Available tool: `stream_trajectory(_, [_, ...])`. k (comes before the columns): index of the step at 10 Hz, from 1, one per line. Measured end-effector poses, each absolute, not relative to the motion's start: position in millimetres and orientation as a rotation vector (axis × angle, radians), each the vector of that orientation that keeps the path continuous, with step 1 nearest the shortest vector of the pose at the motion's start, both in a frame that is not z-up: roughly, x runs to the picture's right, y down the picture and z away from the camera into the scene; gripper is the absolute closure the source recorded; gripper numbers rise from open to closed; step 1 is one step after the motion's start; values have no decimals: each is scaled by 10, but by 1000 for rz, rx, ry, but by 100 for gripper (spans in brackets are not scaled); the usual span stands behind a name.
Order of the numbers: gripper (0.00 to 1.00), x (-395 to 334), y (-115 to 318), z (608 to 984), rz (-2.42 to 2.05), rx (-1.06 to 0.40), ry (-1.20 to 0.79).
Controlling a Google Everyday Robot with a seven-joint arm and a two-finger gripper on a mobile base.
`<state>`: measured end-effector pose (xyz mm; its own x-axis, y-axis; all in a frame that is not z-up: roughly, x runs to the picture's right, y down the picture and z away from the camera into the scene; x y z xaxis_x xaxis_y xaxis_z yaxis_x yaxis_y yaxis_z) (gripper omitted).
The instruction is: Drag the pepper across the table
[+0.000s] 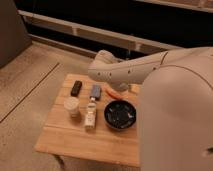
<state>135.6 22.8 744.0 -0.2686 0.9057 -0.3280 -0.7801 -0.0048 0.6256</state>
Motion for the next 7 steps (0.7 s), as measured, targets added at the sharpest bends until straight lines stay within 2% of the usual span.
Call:
stream_trajectory(5, [35,531,-197,7646,1694,-44,513])
stream_trajectory(7, [35,510,-226,7645,1698,-53,496])
